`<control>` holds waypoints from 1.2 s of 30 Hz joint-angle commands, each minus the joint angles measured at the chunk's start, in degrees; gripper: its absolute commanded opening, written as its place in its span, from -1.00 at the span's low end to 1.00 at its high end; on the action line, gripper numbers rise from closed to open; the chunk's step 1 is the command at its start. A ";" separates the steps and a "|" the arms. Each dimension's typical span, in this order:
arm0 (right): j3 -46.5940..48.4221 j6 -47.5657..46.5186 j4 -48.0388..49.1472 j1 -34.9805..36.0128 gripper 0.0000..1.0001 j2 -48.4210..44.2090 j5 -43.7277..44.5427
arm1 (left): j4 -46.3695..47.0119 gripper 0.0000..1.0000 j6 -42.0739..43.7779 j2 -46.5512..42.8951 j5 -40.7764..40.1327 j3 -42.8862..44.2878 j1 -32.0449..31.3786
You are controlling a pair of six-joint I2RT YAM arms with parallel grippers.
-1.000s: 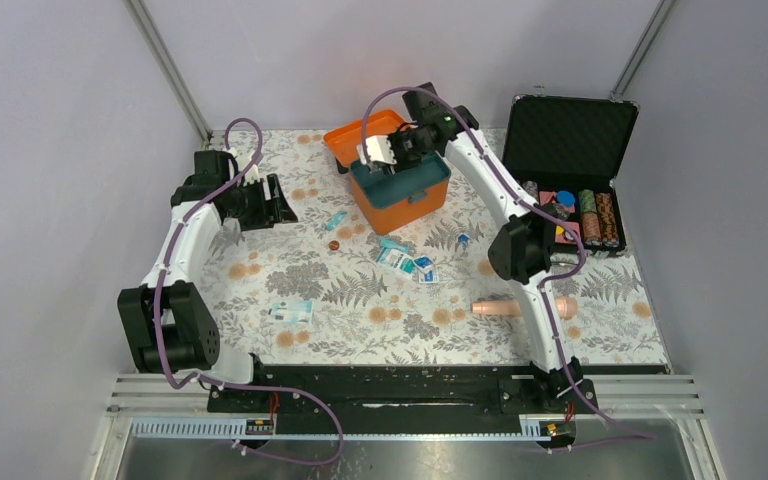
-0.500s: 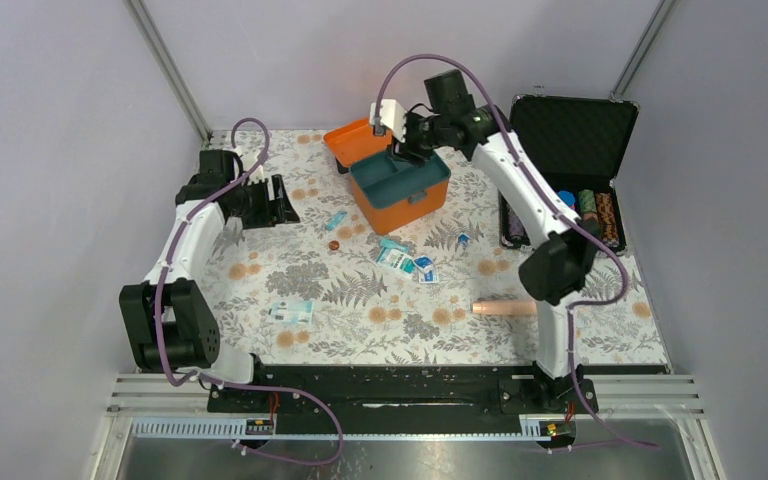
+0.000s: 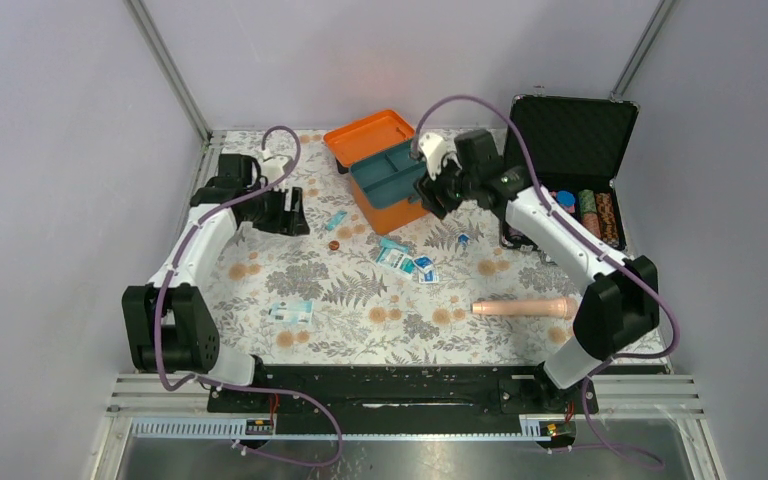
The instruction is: Organize the medicine kit
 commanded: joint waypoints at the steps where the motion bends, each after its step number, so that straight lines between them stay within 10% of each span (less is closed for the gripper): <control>1: -10.86 6.03 7.51 -0.11 0.20 -5.19 -2.99 | 0.96 0.39 6.22 -3.68 2.00 -0.56 -4.51; 13: -15.00 6.65 10.71 3.73 0.14 4.04 -9.91 | -12.69 0.39 31.09 -5.89 -6.71 -3.67 -7.42; 22: -6.40 7.65 7.68 8.45 0.12 16.84 -3.89 | -3.53 0.39 11.29 -12.42 -1.87 -3.27 -7.31; 36: -11.19 9.35 7.15 9.33 0.07 19.39 1.83 | -1.20 0.39 8.98 -10.47 -2.30 -3.26 -6.42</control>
